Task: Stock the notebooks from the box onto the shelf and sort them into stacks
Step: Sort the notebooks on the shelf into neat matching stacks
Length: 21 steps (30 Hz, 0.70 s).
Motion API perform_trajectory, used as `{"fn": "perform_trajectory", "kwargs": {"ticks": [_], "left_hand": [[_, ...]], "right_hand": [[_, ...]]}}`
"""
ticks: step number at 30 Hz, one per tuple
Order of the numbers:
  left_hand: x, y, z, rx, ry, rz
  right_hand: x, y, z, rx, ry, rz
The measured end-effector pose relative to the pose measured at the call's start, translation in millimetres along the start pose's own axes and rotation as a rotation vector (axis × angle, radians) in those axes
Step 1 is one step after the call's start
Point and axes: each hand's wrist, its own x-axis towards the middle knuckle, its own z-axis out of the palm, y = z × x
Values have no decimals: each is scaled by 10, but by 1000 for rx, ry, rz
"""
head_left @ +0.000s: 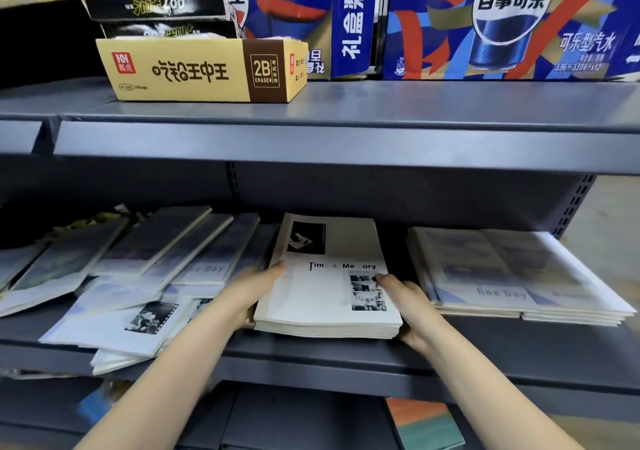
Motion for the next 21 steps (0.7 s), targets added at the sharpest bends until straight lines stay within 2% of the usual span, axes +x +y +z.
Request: {"fn": "perform_trajectory", "kwargs": {"ticks": [6, 11, 16, 21], "left_hand": [[-86, -113, 12, -128, 18, 230], [-161, -176, 17, -45, 95, 386], [-231, -281, 39, 322, 34, 484], [-182, -392, 117, 785, 91, 618]], "right_hand": [[18, -38, 16, 80, 23, 31], [17, -71, 14, 116, 30, 52], [28, -119, -52, 169, 19, 71], [-1, -152, -162, 250, 18, 99]]}}
